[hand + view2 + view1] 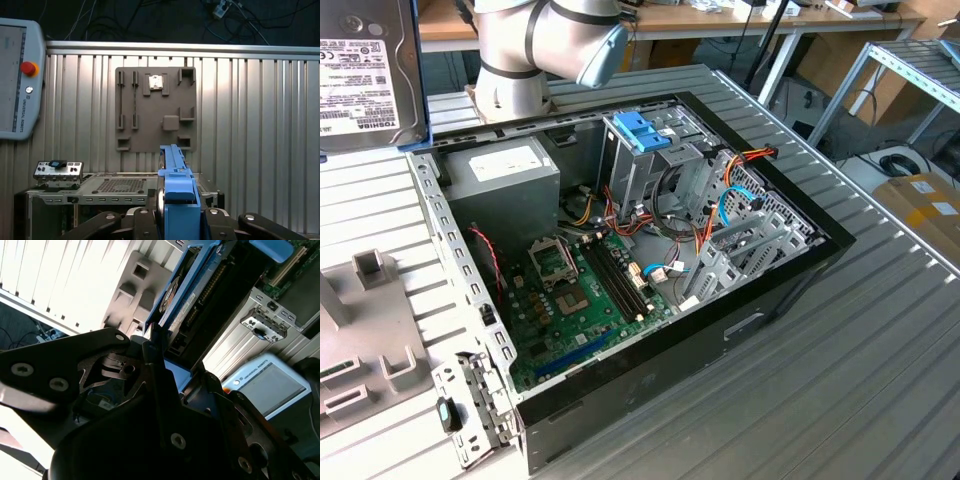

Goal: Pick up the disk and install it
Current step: 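Pick up the disk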

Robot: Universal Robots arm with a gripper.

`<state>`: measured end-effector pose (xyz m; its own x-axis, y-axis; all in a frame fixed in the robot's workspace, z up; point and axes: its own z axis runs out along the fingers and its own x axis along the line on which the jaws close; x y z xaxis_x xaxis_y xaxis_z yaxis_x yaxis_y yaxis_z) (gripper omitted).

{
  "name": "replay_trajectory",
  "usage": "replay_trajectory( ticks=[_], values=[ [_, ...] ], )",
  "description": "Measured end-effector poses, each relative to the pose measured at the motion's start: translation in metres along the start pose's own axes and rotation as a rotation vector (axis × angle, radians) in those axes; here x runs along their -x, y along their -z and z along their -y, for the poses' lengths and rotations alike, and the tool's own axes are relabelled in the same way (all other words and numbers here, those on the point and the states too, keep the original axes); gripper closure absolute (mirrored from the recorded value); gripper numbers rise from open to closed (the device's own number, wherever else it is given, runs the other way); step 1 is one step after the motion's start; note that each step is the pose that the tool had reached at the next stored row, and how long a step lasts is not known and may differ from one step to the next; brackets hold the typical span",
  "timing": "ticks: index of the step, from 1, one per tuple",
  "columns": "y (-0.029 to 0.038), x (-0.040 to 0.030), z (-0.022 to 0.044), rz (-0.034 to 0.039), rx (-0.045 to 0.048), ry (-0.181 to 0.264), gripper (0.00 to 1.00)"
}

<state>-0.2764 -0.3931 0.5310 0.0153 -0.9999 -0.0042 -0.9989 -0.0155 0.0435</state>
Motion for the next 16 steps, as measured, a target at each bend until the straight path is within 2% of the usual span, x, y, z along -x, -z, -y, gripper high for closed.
replay_trajectory(
  ticks=[16],
  values=[
    [-0.0001,-0.0016,0.0077,0.0000,0.0000,0.000,0.63]
  ],
)
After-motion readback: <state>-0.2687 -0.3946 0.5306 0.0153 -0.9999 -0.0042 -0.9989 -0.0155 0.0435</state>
